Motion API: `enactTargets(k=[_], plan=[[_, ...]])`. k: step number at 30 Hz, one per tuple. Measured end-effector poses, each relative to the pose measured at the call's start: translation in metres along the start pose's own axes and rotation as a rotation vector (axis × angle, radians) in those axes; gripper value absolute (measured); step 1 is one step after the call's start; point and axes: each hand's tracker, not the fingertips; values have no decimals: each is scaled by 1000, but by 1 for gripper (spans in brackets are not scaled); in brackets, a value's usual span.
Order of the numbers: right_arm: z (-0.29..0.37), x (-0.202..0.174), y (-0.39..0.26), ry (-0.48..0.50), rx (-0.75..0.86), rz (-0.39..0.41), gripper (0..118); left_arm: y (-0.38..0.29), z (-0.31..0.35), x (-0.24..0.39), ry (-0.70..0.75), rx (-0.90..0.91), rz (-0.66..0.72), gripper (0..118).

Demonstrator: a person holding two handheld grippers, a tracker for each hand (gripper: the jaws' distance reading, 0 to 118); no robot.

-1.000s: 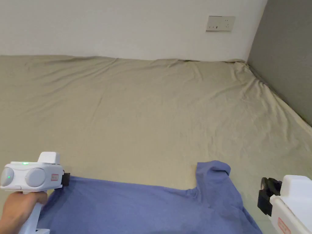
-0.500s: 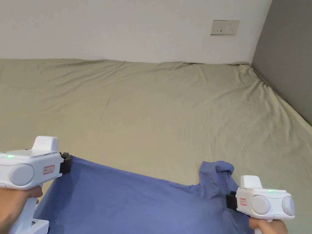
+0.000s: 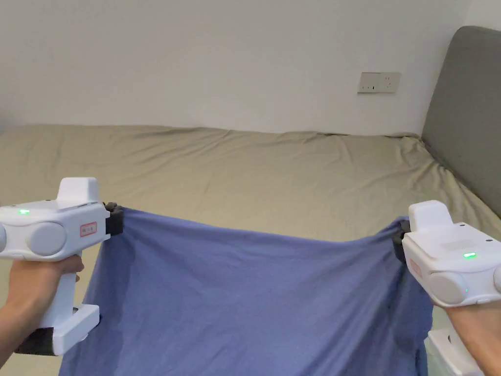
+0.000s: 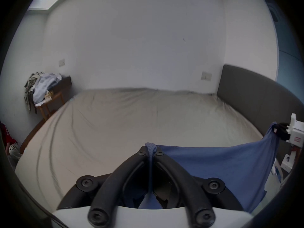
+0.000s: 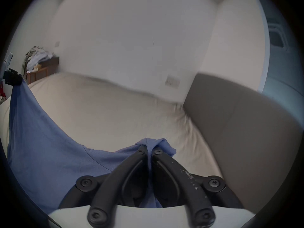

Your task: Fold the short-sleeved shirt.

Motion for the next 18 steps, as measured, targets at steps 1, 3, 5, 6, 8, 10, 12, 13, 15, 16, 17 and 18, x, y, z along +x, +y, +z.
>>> enactTargets(k=[1, 3, 5, 6, 8, 10, 12, 13, 15, 16, 17, 18], plan=[[9, 4, 20, -2, 46, 0, 5, 15, 9, -3, 15, 34, -1, 3], [23, 15, 60, -28, 139, -17, 5, 48, 28, -9, 39, 105, -3, 3], [35, 28, 96, -20, 219, -68, 5, 81, 48, -13, 63, 187, 1, 3], [43, 34, 114, -14, 254, -100, 5, 98, 57, -15, 70, 226, 0, 3], [51, 45, 147, -18, 322, -133, 5, 129, 73, -16, 93, 303, -9, 3], [59, 55, 177, 0, 381, -181, 5, 158, 88, -15, 118, 371, -19, 3], [73, 61, 201, 26, 415, -237, 5, 183, 98, -15, 139, 430, -13, 3], [76, 65, 212, 36, 431, -260, 5, 195, 102, -16, 142, 446, -5, 3], [80, 71, 229, 40, 453, -283, 5, 214, 106, -18, 146, 487, 16, 3], [76, 73, 235, 42, 467, -294, 5, 221, 107, -20, 144, 503, 26, 3], [75, 75, 239, 46, 473, -301, 5, 226, 106, -20, 141, 516, 26, 3], [74, 75, 242, 50, 475, -305, 5, 230, 102, -22, 143, 530, 29, 3]])
